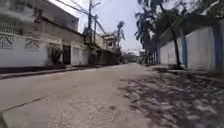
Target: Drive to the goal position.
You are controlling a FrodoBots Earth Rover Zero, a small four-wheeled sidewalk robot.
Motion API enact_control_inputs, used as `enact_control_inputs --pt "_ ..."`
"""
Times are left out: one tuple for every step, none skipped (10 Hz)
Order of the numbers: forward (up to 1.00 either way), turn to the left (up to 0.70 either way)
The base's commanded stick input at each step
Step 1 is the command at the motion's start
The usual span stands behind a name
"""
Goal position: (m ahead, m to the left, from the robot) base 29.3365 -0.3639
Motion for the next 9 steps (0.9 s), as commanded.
enact_control_inputs --pt "1.00 -0.09" --pt "1.00 -0.17" --pt "1.00 -0.33" --pt "1.00 -0.39" --pt "1.00 -0.40" --pt "1.00 -0.40" --pt "1.00 -0.38" --pt "1.00 -0.27" --pt "1.00 -0.13"
